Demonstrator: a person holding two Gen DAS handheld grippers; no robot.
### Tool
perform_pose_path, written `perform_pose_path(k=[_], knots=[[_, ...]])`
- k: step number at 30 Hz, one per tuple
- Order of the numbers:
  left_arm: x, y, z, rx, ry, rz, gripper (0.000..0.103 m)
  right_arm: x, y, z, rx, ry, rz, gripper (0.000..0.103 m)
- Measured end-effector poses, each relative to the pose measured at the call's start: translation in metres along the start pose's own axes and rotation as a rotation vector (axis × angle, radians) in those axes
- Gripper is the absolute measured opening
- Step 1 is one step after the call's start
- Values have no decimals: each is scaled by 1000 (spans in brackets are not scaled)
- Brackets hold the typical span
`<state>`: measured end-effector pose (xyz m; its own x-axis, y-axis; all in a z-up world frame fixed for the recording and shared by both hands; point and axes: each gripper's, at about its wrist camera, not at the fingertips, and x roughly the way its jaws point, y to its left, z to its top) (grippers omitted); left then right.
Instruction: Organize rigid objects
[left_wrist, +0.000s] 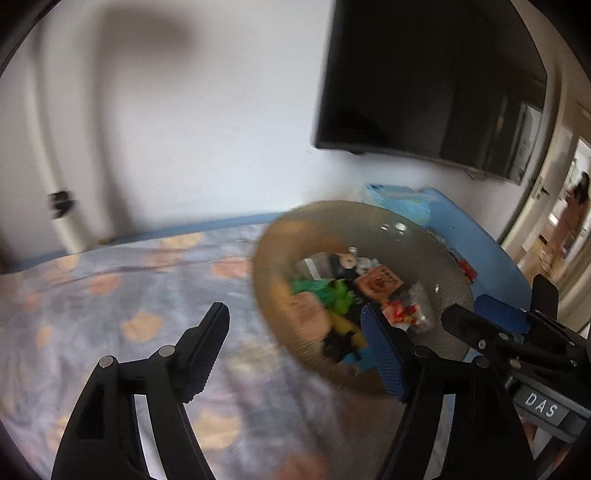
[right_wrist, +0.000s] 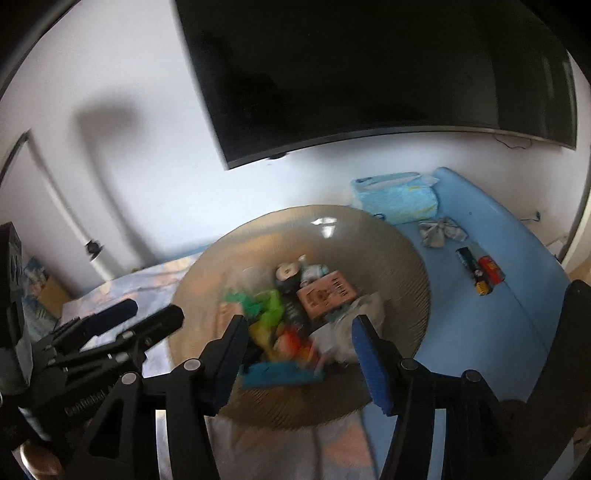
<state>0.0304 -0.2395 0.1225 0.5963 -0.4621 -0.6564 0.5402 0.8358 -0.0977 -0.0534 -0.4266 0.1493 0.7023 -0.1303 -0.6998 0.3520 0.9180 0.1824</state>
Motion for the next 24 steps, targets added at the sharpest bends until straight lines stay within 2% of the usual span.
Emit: perform_pose_path(k=[4,6,8,11,15,19,24], knots=[[-58,27,-20,-47,-82,94,73,-20,43,-13,-97,5,71,57],[-86,41,-32,-71,-111,168,76,-30,71,-23,-139,10,123,57],[-110,57,-48,-94,-124,248,78,-37,97,-34,-178,20,155,57],[-127,80,-74,-133,-111,303,78,-41,127,-52,-217,32,187,57],[-118,108,-116,-179,-68,361,78,-31,149,-83,-231,66,198,57],[-96,116,-151,-177,-56,383,78,-3,159,-124,-277,86,155,57],[-70,114,-171,-151,6,428,78,25,149,-154,-312,117,117,57]])
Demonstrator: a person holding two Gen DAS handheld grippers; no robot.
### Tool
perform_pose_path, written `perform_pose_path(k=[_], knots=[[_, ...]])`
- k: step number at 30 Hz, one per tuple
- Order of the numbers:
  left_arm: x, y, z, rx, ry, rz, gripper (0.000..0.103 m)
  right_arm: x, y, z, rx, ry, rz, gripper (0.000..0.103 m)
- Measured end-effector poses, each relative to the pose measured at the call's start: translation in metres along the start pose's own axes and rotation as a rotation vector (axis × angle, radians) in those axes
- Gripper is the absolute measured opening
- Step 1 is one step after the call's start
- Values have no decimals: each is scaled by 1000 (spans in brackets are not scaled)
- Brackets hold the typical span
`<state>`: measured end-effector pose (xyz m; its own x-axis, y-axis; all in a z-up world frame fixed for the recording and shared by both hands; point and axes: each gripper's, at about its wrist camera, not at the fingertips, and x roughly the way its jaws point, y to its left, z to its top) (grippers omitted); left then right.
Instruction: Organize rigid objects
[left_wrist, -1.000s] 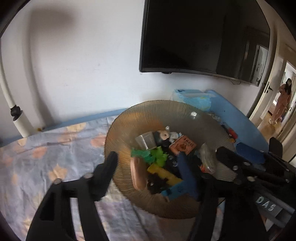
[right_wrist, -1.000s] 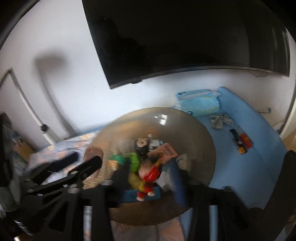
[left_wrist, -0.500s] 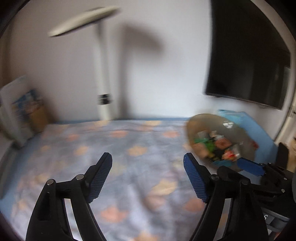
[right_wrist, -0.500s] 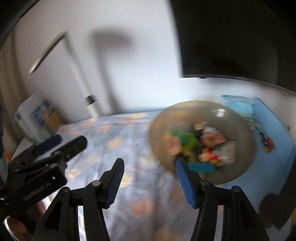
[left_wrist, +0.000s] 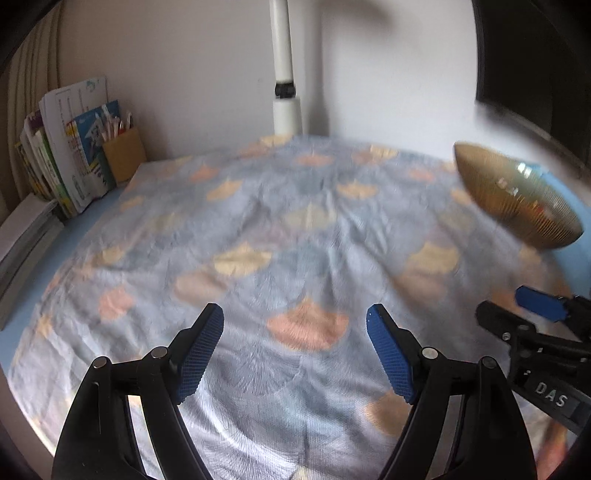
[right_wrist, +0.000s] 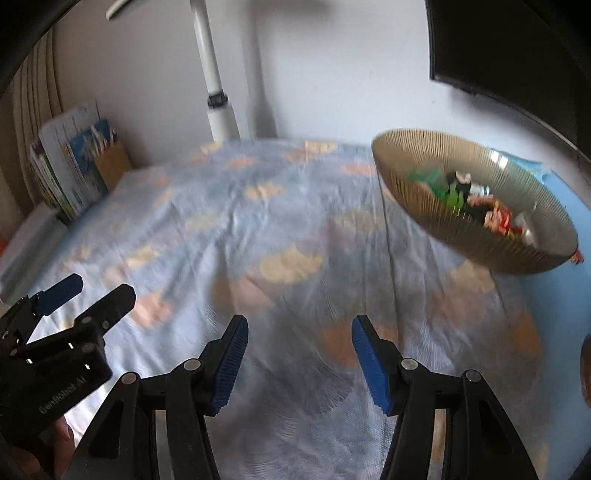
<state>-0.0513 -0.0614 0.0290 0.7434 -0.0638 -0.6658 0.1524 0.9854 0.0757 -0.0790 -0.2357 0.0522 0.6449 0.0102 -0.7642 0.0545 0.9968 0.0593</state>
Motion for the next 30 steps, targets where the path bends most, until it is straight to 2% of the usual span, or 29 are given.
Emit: perform_pose_path(k=[3,6,15,20,25,30], knots=[[-7,3,3,-17,-49,2,81,5,-3,-2,-10,9,5,57],[0,5,2,-27,-2,-6,81,4,2,0,-44,-13,-5,57],[0,-10,0,41,-3,27,82,6,8,-3,-72,-12,-25,57],[5,-4,1,11,30,22,86,8,5,-3,-58,3,-18,57],[5,-4,1,9,35,22,91,10,5,-3,-55,17,-16,57],[6,-3,1,3,39,25,91,12,6,-3,-62,27,-23,57]])
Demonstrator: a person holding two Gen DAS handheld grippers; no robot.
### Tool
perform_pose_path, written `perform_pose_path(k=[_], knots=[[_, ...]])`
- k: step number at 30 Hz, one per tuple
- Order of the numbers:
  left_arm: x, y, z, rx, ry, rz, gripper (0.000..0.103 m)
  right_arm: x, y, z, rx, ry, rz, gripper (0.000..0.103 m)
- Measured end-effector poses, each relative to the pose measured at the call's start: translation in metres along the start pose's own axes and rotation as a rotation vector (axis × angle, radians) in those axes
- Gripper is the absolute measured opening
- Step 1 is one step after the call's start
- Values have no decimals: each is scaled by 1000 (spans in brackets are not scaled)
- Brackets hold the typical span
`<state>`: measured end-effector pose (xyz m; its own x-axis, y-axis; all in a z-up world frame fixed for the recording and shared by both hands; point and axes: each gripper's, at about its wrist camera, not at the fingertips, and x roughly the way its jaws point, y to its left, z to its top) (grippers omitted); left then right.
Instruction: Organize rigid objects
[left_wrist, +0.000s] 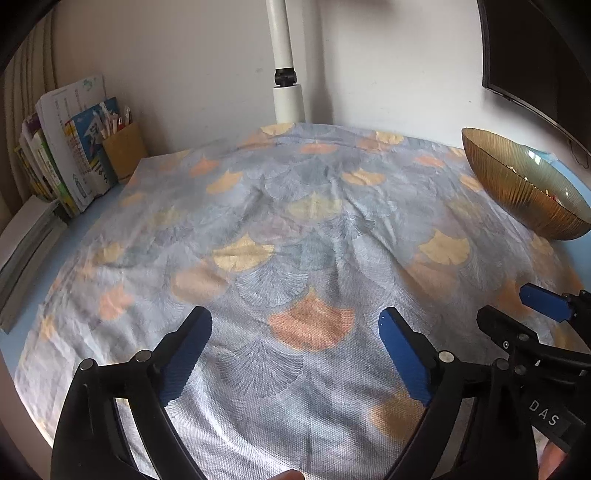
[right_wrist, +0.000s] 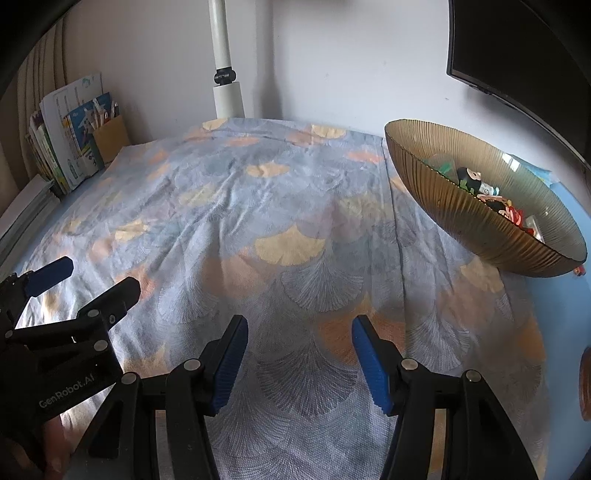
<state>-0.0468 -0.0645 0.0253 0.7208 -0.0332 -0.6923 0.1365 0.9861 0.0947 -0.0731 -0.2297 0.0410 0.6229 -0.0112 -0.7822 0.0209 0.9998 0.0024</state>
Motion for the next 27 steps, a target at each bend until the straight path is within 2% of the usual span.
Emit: perform_pose_path(k=[19,27], knots=[[4,11,1,-62,28,-36,92,6,-5,2,-5,25,2,57],[4,10,1,-48,25,-30,92,8,-4,1,-10,32,3,58]])
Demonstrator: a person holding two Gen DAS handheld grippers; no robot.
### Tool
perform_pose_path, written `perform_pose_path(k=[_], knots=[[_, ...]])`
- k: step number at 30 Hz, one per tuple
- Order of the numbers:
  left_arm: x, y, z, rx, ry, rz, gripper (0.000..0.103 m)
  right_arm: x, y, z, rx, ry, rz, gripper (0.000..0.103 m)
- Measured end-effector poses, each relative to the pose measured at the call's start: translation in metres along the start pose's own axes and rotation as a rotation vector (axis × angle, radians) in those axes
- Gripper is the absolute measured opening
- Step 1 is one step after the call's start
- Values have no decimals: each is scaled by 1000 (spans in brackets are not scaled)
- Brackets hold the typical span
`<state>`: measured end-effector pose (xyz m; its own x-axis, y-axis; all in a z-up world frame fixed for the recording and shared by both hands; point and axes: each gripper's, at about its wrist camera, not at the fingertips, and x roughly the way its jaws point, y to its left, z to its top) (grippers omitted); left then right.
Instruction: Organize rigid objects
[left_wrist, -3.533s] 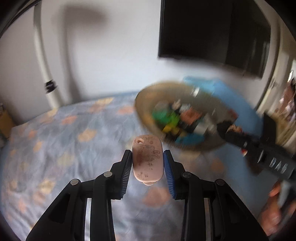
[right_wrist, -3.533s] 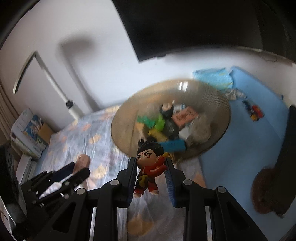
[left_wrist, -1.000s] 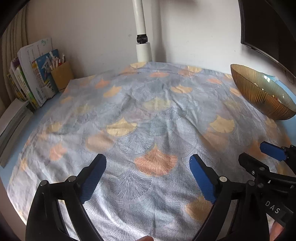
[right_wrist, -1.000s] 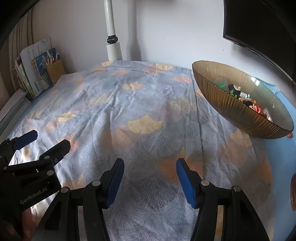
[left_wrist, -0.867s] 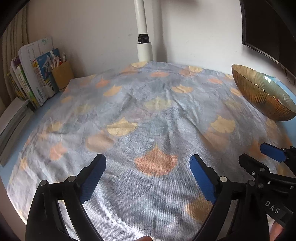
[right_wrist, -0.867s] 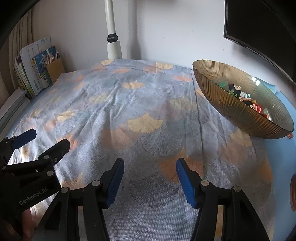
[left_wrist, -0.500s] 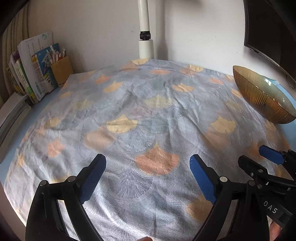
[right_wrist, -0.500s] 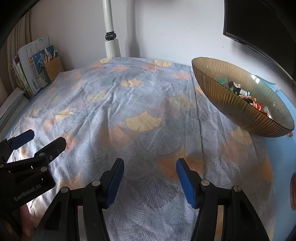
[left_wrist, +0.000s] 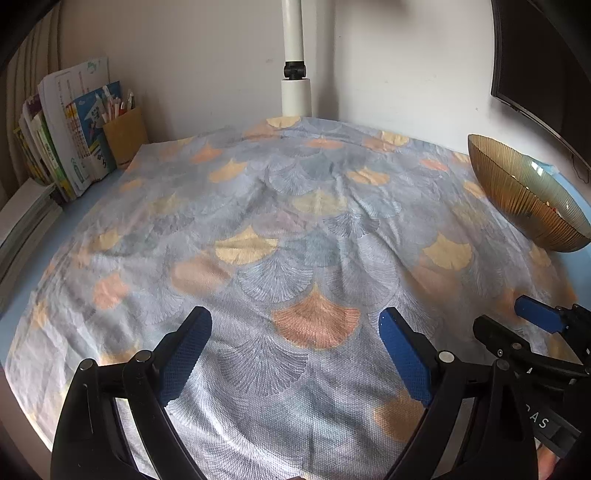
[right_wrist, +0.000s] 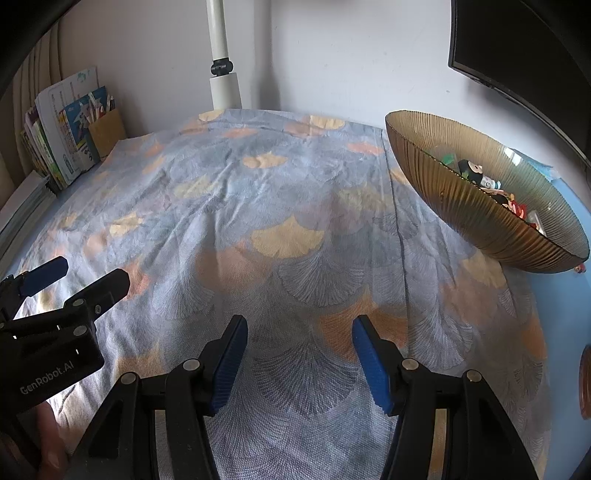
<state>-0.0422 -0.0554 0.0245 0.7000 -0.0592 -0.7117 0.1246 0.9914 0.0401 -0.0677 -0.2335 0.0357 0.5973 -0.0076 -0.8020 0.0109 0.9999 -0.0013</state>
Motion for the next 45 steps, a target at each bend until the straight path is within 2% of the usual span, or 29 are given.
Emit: perform_pose_path(k=[10,45], knots=[[-1,-1,-1,4,-3,16,92,0,0,0,-5,3,-1,58],[-1,1,-1,-13,5,-2,92,1,-5,2,-18,1,0,58]])
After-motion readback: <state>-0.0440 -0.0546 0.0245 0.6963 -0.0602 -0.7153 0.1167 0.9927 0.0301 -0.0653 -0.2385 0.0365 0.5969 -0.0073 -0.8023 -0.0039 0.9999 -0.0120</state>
